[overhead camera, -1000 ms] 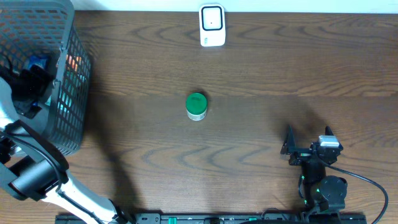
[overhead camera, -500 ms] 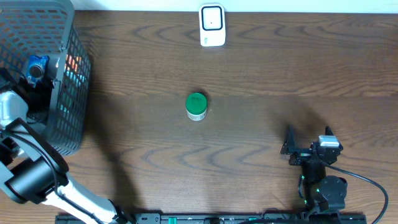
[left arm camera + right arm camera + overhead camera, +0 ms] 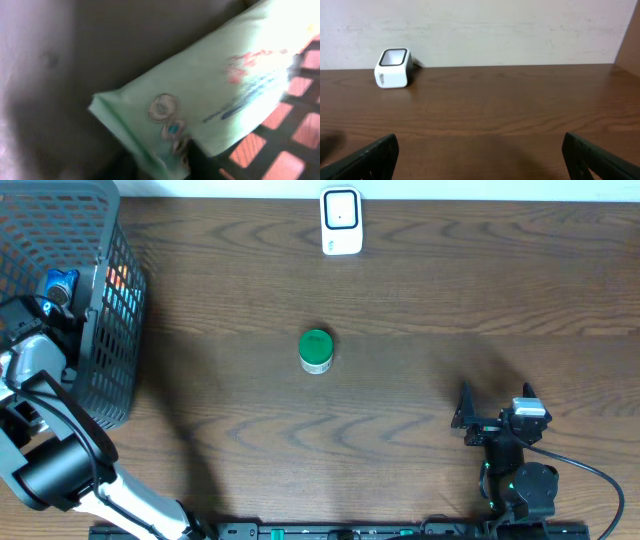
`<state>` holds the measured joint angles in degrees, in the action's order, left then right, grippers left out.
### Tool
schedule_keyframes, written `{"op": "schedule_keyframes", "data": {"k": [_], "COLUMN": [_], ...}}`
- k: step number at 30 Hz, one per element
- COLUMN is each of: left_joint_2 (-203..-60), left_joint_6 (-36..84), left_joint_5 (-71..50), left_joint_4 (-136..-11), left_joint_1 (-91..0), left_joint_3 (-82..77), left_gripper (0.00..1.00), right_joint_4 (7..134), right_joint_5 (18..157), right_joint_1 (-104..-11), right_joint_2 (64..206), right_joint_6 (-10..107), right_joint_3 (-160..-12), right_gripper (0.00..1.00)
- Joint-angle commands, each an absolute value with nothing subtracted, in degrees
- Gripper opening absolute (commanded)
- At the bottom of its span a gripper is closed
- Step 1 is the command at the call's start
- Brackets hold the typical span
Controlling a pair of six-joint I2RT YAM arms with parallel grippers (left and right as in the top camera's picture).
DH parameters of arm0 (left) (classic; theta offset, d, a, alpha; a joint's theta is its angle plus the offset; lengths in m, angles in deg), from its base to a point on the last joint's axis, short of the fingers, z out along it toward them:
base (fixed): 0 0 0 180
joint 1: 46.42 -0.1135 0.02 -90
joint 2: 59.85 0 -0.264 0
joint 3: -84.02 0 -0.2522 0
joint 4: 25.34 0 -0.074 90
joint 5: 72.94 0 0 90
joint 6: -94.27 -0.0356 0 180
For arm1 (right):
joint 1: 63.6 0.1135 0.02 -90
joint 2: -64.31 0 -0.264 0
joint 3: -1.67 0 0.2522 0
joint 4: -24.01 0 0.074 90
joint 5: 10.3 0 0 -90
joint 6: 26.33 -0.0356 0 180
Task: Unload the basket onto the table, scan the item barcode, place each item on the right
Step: 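Reach the left gripper into the basket and grasp the pale green wipes pack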
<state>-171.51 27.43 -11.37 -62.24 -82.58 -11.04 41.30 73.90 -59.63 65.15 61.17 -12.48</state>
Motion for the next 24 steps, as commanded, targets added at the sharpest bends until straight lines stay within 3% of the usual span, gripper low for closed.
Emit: {"op": "schedule_keyframes", "data": {"k": [1,9,20,22,23,24], "left_joint_2": [-175.64,-165.74,-131.03,-130.02,-130.63,-131.64], "left_joint_6": [27.71,27.71,28.17,28.06,26.64,24.24], "left_joint_5": [-9.95,-9.95,-9.93,-9.91,-9.91,-9.91], "left_joint_4": [-64.10,-69.28,-70.11,-70.37,-70.83,-71.13], "left_joint_1": [-82.91,-88.99,-93.84,-93.29,-92.61,-92.02], "left_joint_3": [-14.05,-9.57,-4.61,-4.63,-4.63,-4.63], "left_gripper": [0.08,0.07,0.07,0.29,0.66,0.81], "right_joint_4": [41.47,41.47,41.47,41.47,41.47,41.47], "right_joint_5": [74.01,74.01,74.01,74.01,74.01,74.01], "right_joint_1": [-59.87,-59.87,-59.87,-59.87,-59.87,-59.87], "right_joint_2": [64.96,64.96,64.96,64.96,64.96,64.96], "right_joint_6": [61.61,61.61,61.61,61.61,61.61,61.61], "right_joint_3": [-12.41,-12.41,-12.41,-12.41,-12.41,-12.41], "right_gripper": [0.99,0.99,0.99,0.99,0.99,0.99]}}
